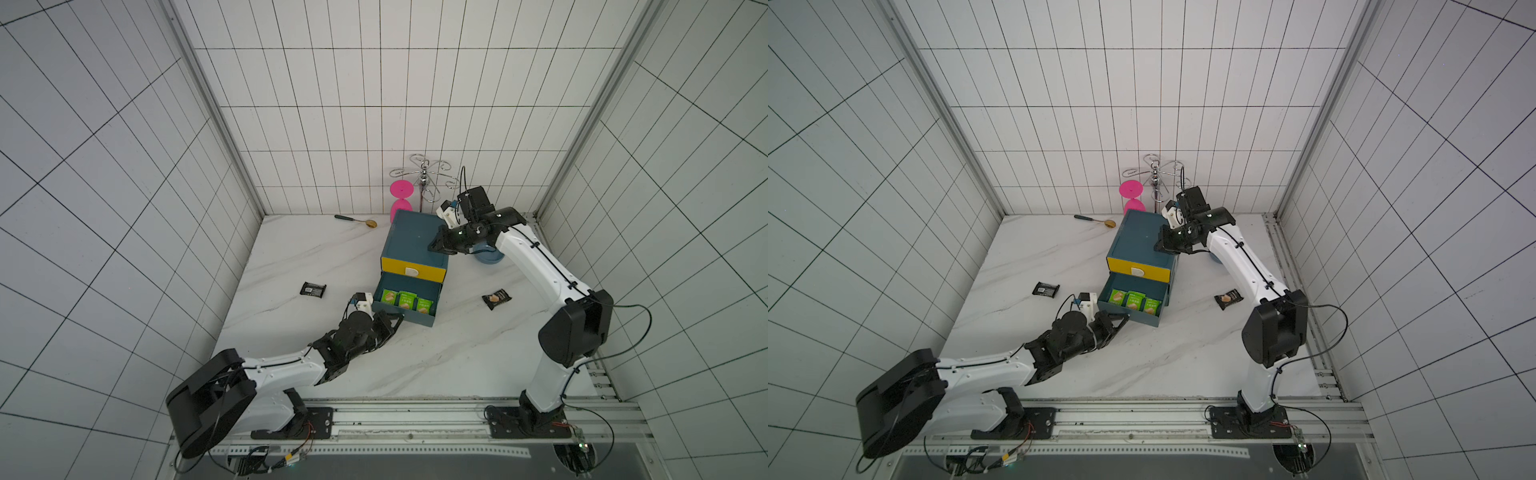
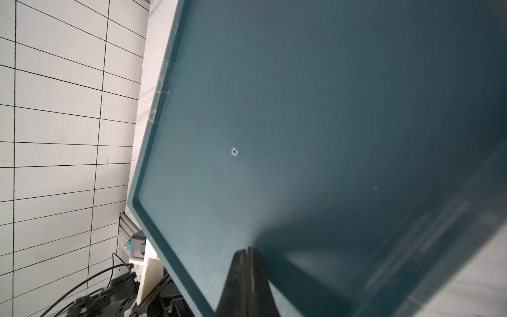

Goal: Take the cookies out of the drawer
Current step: Open the drawer in the storage box.

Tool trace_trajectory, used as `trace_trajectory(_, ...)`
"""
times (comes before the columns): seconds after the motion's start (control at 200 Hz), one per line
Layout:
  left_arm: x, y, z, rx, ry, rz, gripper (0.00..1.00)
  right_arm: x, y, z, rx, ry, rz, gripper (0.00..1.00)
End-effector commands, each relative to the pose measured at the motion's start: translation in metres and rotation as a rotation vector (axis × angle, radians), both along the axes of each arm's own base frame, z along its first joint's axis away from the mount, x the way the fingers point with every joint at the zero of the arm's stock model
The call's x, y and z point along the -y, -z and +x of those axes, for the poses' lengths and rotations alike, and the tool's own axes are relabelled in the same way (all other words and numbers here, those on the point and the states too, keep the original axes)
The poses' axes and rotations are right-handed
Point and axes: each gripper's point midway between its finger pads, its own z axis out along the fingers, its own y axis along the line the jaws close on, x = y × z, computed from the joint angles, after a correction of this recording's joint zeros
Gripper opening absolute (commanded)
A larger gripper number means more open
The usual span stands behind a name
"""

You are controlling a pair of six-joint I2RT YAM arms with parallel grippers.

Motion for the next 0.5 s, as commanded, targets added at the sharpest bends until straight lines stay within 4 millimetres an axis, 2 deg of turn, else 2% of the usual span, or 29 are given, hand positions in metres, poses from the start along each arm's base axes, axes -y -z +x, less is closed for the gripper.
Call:
trace_trajectory(0.0,-0.012,0.008,-0.005,-0.014,-0.039,0.044,0.00,0.030,0.077,-0.022,-0.234,0.038,-0.215,0.00)
trace_trajectory(0.495,-0.017,0.014,-0.025,-0.026,-0.036,0.062,0.00,0.030,0.078,-0.021,-0.236,0.037,-0.217,0.00)
